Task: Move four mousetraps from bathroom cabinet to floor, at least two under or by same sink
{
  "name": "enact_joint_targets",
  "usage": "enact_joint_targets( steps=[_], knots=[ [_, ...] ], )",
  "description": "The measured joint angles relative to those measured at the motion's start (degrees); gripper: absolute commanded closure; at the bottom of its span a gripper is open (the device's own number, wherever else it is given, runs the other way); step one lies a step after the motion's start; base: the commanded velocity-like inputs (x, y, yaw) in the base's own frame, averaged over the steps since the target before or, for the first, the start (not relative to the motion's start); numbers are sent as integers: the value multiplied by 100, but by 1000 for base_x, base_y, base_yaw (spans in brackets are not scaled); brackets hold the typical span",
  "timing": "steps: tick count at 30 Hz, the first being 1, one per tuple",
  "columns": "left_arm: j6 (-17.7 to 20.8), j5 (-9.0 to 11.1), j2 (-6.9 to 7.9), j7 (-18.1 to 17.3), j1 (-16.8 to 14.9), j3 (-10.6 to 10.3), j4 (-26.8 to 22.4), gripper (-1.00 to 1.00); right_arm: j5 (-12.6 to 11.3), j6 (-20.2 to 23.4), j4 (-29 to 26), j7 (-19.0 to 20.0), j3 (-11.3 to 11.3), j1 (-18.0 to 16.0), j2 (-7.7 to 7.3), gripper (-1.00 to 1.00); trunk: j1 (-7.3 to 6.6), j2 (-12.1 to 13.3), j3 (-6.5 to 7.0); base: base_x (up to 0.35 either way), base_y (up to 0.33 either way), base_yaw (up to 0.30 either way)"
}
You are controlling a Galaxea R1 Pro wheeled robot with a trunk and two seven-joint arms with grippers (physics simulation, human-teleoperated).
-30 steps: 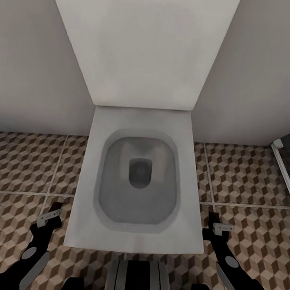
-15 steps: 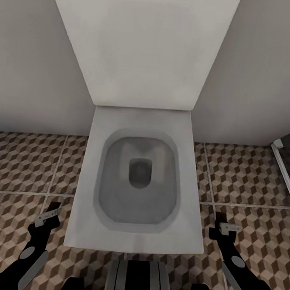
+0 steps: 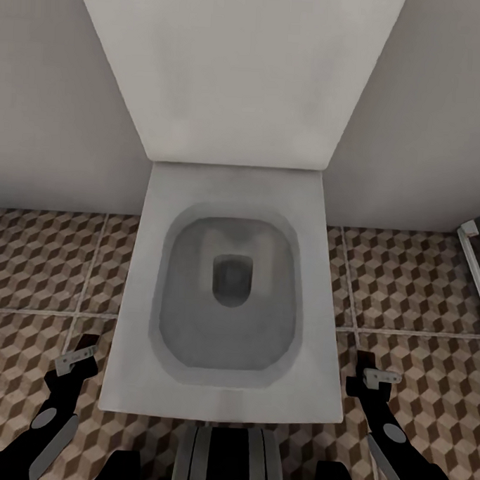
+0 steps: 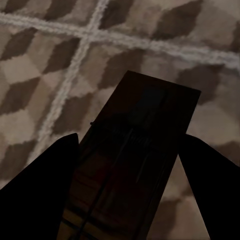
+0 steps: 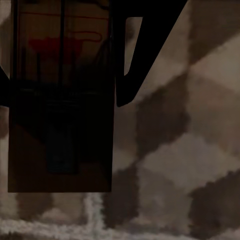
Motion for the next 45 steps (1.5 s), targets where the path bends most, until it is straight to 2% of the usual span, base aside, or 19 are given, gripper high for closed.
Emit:
enact_joint_targets(
  steps=[22,28,32,35,38,41,43,45],
  knots=[
    [-9,1,-9,-23,0,0,0,100,0,0,7,6,2,-2,0,100,0,0,0,0,0,0],
    [-2,20,-10,-43,0,0,0,100,1,0,7,118,6,0,0,100,0,0,0,0,0,0],
    [-3,38,-13,-54,0,0,0,100,-21,2,5,552,-24,-1,-44,100,0,0,0,0,0,0],
    [-1,53,-23,-59,0,0,0,100,-50,6,3,1040,-236,-2,-124,100,0,0,0,0,0,0],
    [5,64,-25,-66,0,-4,0,100,-53,14,2,1198,-448,-1,-143,100,0,0,0,0,0,0],
    [8,73,-31,-138,0,-7,-3,100,-48,16,2,1245,-527,-2,-149,100,0,0,0,0,0,0],
    [12,77,-22,-317,0,-6,-3,100,-46,17,2,1255,-546,-1,-150,100,0,0,0,0,0,0],
    [24,84,-7,-665,0,10,-1,100,-41,17,2,1262,-557,-2,-151,100,0,0,0,0,0,0]
  ],
)
